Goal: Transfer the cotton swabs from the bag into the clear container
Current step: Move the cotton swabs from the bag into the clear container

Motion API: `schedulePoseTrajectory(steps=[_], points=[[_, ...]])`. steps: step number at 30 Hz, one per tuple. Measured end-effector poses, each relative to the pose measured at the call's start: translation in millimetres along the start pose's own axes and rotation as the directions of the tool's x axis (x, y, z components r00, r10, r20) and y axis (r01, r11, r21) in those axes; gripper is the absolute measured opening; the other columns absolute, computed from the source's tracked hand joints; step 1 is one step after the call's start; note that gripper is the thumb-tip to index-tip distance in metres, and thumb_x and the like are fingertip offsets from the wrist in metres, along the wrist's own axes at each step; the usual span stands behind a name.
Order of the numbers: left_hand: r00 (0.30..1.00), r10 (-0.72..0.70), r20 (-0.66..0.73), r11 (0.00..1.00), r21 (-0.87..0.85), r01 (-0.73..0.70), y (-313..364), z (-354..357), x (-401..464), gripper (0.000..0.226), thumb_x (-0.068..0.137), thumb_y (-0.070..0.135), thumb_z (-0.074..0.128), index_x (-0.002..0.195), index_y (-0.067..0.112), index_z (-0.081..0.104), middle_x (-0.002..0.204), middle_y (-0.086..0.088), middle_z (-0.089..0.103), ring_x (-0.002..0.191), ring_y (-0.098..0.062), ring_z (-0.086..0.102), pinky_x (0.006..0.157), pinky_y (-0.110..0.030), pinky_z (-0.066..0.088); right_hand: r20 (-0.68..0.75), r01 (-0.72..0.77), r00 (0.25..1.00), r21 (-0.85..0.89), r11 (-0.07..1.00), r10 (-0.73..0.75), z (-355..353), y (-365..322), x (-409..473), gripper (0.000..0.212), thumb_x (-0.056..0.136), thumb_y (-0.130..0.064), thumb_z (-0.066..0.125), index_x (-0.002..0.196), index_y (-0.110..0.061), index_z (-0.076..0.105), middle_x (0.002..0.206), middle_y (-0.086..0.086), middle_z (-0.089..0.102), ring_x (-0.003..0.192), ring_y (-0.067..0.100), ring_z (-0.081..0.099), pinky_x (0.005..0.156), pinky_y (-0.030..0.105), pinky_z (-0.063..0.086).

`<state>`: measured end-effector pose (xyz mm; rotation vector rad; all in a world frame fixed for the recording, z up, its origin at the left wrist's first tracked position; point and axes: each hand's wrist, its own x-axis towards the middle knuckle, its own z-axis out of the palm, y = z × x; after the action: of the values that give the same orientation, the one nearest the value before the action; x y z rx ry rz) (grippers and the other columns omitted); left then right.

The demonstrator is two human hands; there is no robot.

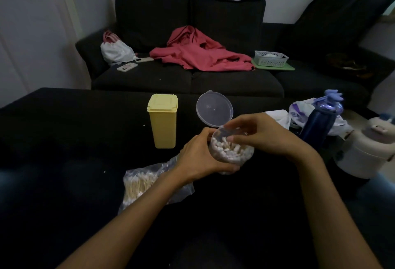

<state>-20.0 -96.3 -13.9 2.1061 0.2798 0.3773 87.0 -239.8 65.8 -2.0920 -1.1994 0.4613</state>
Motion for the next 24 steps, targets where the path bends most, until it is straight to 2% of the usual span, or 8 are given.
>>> schedulePoseTrajectory(steps=[3, 6, 10, 13, 16, 18, 22, 24], points=[[1.000, -0.009, 0.011, 0.999, -0.052, 0.010, -4.2, 1.1, 2.0, 0.080, 0.056, 0.046, 0.087, 0.124, 0.031, 0.047, 0.117, 0.011, 0.060, 0.107, -0.004, 0.058, 0.096, -0.038, 0.050, -0.022, 0.078, 0.997, 0.041, 0.996, -0.077, 3.6, 1.2, -4.9, 0.041, 0.072, -0.033, 0.076, 0.112, -0.029, 0.067, 0.109, -0.014, 0.067, 0.101, -0.001, 0.061, 0.088, 0.023, 0.051], [1.000, -0.029, -0.005, 0.996, -0.082, 0.029, -7.1, 4.3, 3.3, 0.077, 0.057, 0.045, 0.086, 0.123, 0.030, 0.048, 0.117, 0.009, 0.061, 0.109, -0.007, 0.058, 0.097, -0.034, 0.048, -0.050, 0.102, 0.994, 0.094, 0.990, -0.097, 20.3, 5.5, -6.4, 0.037, 0.075, -0.025, 0.075, 0.111, -0.026, 0.069, 0.112, -0.011, 0.066, 0.105, 0.002, 0.060, 0.092, 0.026, 0.049], [0.999, -0.038, 0.028, 0.991, -0.124, 0.041, -9.5, 7.4, 5.6, 0.072, 0.061, 0.038, 0.086, 0.123, 0.031, 0.049, 0.116, 0.013, 0.060, 0.107, -0.001, 0.057, 0.093, -0.025, 0.047, -0.187, 0.111, 0.979, 0.120, 0.987, -0.087, 39.7, 18.1, -1.6, 0.027, 0.077, -0.021, 0.073, 0.104, -0.023, 0.071, 0.108, -0.007, 0.068, 0.103, 0.004, 0.061, 0.094, 0.034, 0.052], [0.999, -0.039, 0.030, 0.997, -0.064, 0.040, -10.8, 11.3, 7.5, 0.070, 0.061, 0.039, 0.085, 0.119, 0.033, 0.048, 0.110, 0.015, 0.060, 0.103, 0.001, 0.057, 0.090, -0.023, 0.048, -0.157, 0.030, 0.987, 0.044, 0.999, -0.023, 46.4, 24.8, 3.5, 0.023, 0.079, -0.022, 0.072, 0.102, -0.022, 0.072, 0.107, -0.003, 0.070, 0.103, 0.006, 0.062, 0.094, 0.035, 0.052], [0.995, -0.079, 0.066, 0.996, -0.028, 0.081, -17.8, 14.3, 8.5, 0.069, 0.063, 0.037, 0.085, 0.120, 0.031, 0.047, 0.111, 0.014, 0.059, 0.102, -0.001, 0.057, 0.091, -0.025, 0.048, -0.078, -0.009, 0.997, -0.072, 0.997, 0.003, 47.1, 27.8, 5.3, 0.021, 0.081, -0.024, 0.070, 0.102, -0.022, 0.073, 0.107, -0.003, 0.071, 0.103, 0.005, 0.061, 0.095, 0.031, 0.049], [0.991, -0.106, 0.086, 0.994, -0.023, 0.109, -21.1, 14.5, 10.9, 0.074, 0.062, 0.040, 0.085, 0.124, 0.029, 0.047, 0.117, 0.013, 0.059, 0.106, -0.003, 0.056, 0.095, -0.029, 0.048, -0.091, 0.005, 0.996, -0.052, 0.999, -0.009, 46.9, 30.1, 4.9, 0.020, 0.085, -0.028, 0.065, 0.104, -0.024, 0.072, 0.104, -0.006, 0.071, 0.098, 0.002, 0.062, 0.093, 0.029, 0.051], [0.987, -0.144, 0.071, 0.987, 0.082, 0.138, -18.8, 15.4, 16.8, 0.082, 0.058, 0.048, 0.085, 0.127, 0.029, 0.045, 0.114, 0.016, 0.058, 0.105, -0.005, 0.056, 0.095, -0.030, 0.047, -0.294, -0.029, 0.954, 0.076, 0.997, 0.051, 47.1, 34.1, 6.6, 0.029, 0.096, -0.034, 0.048, 0.117, -0.024, 0.065, 0.115, -0.003, 0.067, 0.104, 0.008, 0.061, 0.094, 0.034, 0.051], [0.982, -0.154, 0.109, 0.982, 0.127, 0.140, -17.7, 15.3, 18.7, 0.079, 0.061, 0.047, 0.084, 0.128, 0.029, 0.046, 0.114, 0.016, 0.058, 0.105, -0.004, 0.056, 0.096, -0.031, 0.047, -0.242, -0.088, 0.965, 0.044, 0.995, 0.096, 51.9, 35.5, 6.5, 0.036, 0.099, -0.038, 0.037, 0.128, -0.027, 0.056, 0.127, -0.001, 0.060, 0.113, 0.011, 0.057, 0.099, 0.036, 0.047]])
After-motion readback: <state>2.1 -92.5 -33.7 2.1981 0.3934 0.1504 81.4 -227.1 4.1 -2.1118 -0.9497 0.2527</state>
